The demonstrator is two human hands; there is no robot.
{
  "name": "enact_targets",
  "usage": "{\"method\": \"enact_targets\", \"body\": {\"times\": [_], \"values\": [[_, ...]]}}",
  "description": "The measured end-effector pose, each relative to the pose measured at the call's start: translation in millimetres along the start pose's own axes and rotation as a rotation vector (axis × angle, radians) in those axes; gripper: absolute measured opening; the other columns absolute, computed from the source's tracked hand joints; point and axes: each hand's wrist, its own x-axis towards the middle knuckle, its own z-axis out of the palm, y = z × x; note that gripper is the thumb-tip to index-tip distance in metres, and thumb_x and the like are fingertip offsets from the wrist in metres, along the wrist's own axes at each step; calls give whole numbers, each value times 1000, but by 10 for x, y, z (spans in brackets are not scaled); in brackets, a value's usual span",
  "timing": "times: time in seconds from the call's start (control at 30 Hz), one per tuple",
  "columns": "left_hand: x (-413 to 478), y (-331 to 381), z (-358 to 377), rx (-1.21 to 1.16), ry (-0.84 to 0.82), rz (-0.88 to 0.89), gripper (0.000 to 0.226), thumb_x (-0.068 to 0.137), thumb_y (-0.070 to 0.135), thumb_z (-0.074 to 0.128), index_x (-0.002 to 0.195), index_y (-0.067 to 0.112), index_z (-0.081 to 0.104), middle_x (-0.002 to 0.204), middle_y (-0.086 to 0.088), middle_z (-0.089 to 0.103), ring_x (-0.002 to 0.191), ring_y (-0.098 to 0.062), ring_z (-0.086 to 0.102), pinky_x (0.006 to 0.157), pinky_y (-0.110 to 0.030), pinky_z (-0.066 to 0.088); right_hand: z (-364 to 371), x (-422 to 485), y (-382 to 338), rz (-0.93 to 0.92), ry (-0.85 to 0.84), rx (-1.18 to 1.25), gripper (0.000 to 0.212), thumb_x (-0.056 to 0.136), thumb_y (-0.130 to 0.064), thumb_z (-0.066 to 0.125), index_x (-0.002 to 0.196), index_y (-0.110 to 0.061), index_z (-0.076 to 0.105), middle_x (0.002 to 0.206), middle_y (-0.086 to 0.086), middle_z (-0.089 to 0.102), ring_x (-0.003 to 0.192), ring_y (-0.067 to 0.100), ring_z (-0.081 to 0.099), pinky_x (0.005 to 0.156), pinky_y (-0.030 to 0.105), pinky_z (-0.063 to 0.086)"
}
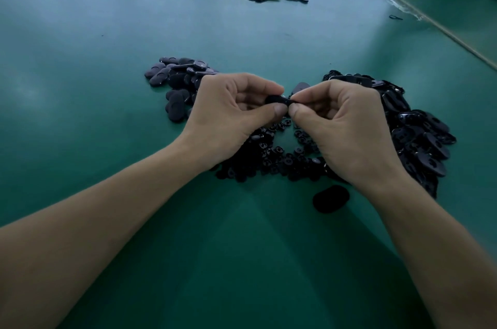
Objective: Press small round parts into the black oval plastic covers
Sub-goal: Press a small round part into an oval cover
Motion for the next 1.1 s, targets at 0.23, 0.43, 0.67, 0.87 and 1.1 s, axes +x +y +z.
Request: {"method": "enact_targets", "body": {"times": [0.23, 0.43, 0.67, 0.87, 1.1], "values": [[-4, -4, -2, 39, 20, 15, 25, 76, -4, 81, 82, 19, 73, 70, 8, 74, 63, -3, 68, 64, -15, 54, -24, -16, -21, -13, -23, 0, 8, 84, -18, 76, 84, -25, 74, 77, -9, 75, 73, 7, 71, 75, 31, 59], [17, -33, -11, -8, 89, 13, 22, 83, -4, 75, 91, 16, 71, 69, 1, 74, 63, -12, 70, 65, -21, 56, -52, -20, 3, -37, 111, -321, 13, 95, -23, 63, 97, -22, 76, 82, -15, 70, 76, 0, 62, 73, 9, 43], [64, -38, -40, -160, 280, -77, 25, 90, -5, 66, 110, 10, 67, 94, -8, 75, 74, -15, 68, 76, -27, 57, -258, -8, 154, 213, 90, -897, 46, 99, -35, 48, 144, -24, 48, 143, 9, 44, 130, 34, 34, 106, 47, 29], [123, -8, -79, -285, 400, -181, 61, 89, -3, 69, 144, -5, 42, 111, -8, 60, 105, -15, 59, 106, -37, 50, -264, 24, 214, 340, -57, -969, 51, 102, -49, 27, 152, -41, 28, 160, -2, 27, 142, 25, 21, 108, 47, 19], [152, -32, -111, -317, 397, -247, 64, 74, 7, 77, 127, -12, 46, 107, -7, 49, 104, -9, 53, 109, -35, 47, -258, 44, 227, 357, -65, -977, 45, 101, -56, 28, 139, -39, 46, 151, 1, 34, 136, 28, 23, 109, 50, 19]]}}
